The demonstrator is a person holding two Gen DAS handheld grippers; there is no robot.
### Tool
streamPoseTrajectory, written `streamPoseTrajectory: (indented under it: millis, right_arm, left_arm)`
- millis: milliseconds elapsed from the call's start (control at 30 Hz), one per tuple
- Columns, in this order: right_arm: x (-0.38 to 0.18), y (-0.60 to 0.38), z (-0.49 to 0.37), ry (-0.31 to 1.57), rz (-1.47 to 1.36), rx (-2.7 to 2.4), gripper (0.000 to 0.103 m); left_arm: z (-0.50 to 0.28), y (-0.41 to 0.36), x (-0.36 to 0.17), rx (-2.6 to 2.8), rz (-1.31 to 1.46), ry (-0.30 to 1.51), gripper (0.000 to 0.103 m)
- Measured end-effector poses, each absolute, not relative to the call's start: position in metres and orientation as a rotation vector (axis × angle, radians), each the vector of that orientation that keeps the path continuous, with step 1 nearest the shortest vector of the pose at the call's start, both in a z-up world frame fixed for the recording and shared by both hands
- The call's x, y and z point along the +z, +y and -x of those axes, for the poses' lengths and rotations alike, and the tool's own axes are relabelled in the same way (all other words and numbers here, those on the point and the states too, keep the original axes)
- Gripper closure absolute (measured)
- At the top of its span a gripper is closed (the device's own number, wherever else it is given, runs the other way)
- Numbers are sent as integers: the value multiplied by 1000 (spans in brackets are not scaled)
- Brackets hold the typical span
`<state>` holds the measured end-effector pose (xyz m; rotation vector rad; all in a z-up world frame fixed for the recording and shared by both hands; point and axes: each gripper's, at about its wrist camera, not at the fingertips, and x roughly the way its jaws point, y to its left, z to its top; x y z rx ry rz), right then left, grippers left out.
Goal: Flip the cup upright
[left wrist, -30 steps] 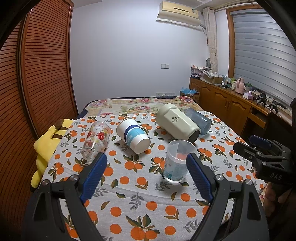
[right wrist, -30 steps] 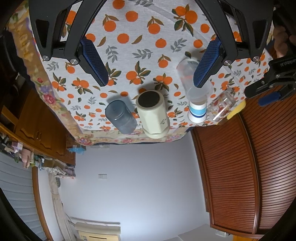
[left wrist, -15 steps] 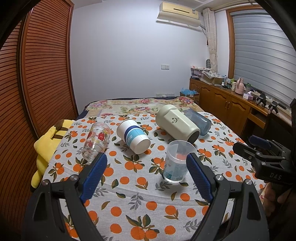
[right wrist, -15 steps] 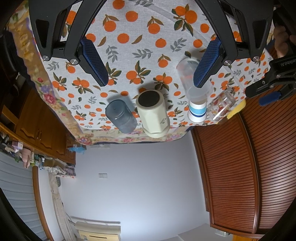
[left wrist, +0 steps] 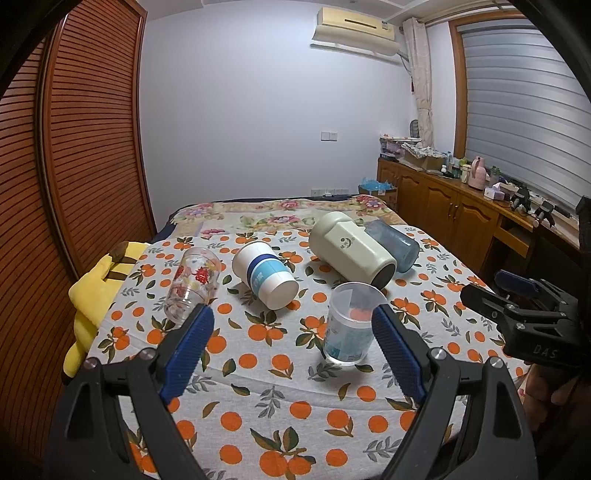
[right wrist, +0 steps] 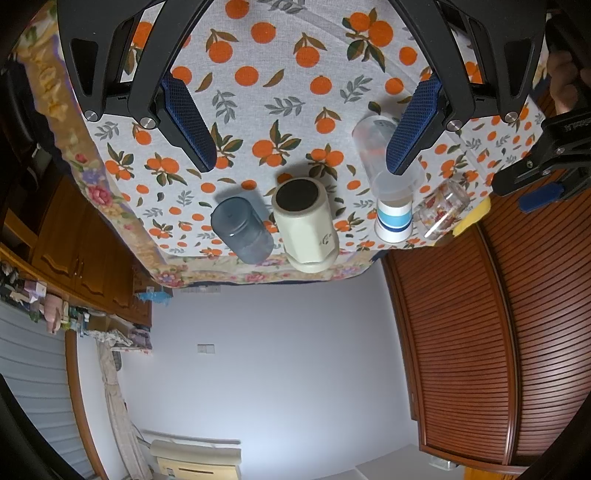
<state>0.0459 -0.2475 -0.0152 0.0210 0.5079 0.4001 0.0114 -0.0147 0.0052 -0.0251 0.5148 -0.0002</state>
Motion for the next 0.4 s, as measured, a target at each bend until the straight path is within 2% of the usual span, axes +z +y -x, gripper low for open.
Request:
streamPoseTrajectory:
  millis: [400]
  right_arm:
    - [-14,-248,-45,506,-20,400,8]
  left_arm:
    - [-10,-16,8,1,24,511,15]
